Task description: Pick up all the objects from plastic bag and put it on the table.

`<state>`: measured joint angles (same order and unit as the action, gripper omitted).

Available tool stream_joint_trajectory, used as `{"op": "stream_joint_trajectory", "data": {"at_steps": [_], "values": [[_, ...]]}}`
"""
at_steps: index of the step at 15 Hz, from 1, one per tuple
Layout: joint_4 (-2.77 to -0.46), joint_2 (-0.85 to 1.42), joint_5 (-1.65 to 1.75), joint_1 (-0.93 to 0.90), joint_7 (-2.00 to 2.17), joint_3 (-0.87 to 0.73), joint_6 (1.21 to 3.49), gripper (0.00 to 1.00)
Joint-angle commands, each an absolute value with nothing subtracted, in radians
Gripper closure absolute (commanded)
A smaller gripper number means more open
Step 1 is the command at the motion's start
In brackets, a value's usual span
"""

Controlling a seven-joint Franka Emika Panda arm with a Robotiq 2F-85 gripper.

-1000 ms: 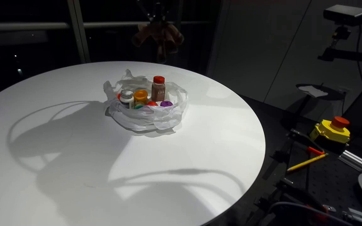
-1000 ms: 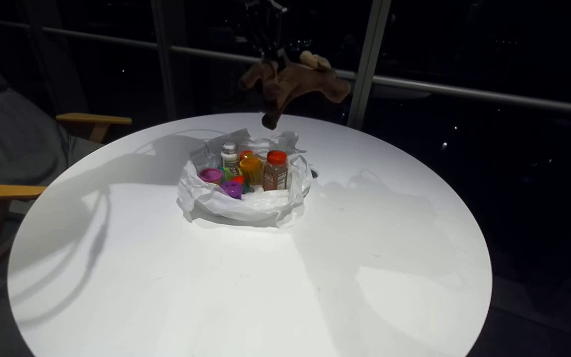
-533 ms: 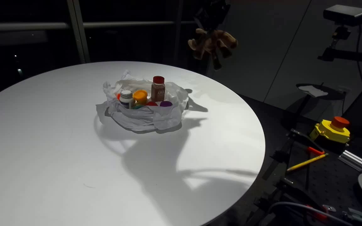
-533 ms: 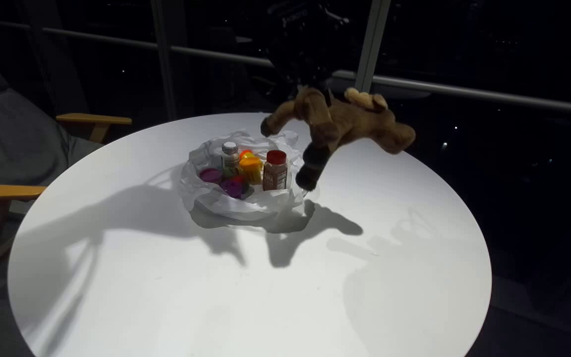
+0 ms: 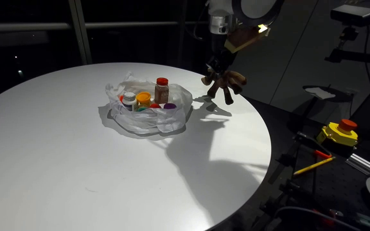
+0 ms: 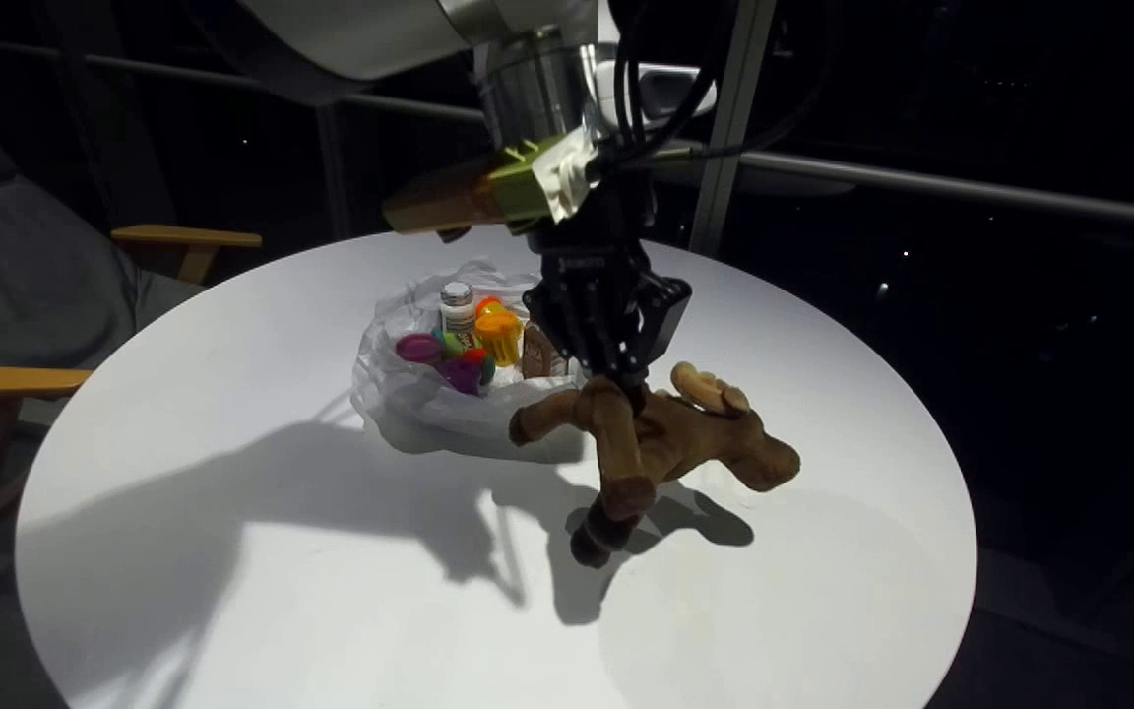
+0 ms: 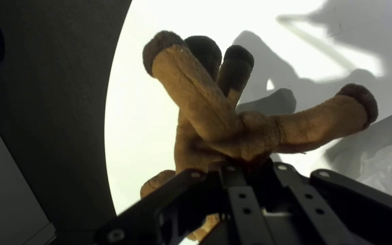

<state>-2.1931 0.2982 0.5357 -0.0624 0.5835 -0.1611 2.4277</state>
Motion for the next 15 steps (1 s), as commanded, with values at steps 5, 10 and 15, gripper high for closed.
{"op": "stream_joint_trajectory", "data": {"at_steps": [5, 10, 15], "values": [[-2.051, 0.459, 0.739, -0.112, 0.783, -0.222, 2.496, 0.60], [-2.030, 0.354, 0.621, -0.113, 0.678, -0.143, 2.415, 0.23], [-1.939, 0.369, 0.420, -0.135, 0.541, -0.025, 2.431, 0.00]]}}
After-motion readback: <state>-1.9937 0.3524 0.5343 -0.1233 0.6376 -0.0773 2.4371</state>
